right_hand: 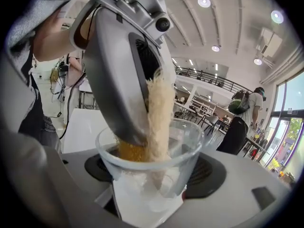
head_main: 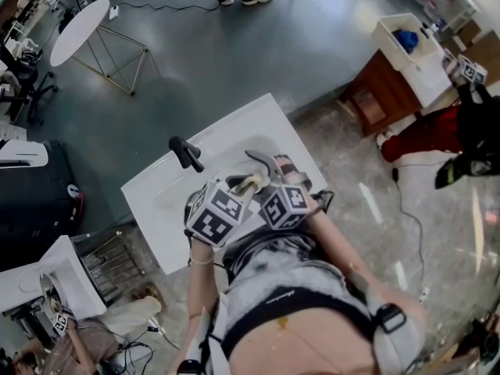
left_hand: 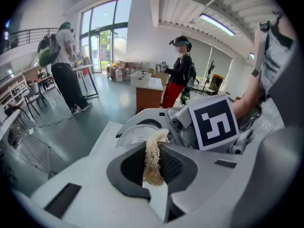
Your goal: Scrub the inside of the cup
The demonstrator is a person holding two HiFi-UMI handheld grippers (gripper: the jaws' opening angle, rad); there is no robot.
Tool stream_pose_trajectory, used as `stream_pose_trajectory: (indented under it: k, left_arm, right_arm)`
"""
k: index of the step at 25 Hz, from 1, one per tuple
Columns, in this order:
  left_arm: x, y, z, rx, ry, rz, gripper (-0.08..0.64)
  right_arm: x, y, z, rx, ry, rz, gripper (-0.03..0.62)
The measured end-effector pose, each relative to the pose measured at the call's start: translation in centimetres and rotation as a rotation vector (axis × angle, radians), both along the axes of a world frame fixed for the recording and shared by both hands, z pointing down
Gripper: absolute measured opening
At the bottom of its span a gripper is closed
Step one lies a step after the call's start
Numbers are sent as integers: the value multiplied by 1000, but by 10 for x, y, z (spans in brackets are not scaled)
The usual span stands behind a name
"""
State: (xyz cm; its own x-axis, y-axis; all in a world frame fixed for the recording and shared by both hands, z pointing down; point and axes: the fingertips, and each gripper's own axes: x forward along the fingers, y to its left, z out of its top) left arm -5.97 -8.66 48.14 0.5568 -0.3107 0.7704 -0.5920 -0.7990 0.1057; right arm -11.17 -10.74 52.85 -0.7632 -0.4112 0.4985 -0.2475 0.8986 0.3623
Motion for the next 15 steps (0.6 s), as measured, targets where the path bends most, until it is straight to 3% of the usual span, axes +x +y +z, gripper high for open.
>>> stream_pose_trajectory:
  k: [7,11,15]
  left_arm:
    - [-25,-19,-4,156,-144,-88,38]
    - [-27,-27,-4,189,-164,-123,38]
    - [-17,-30,-2,183,-137,-133,37]
  right_arm:
    - [-3,1,-1,-20,-25,-10,408]
    - [-7,3,-3,-25,-28,-17,408]
    - [-8,1,-7,-37,-49,-14,408]
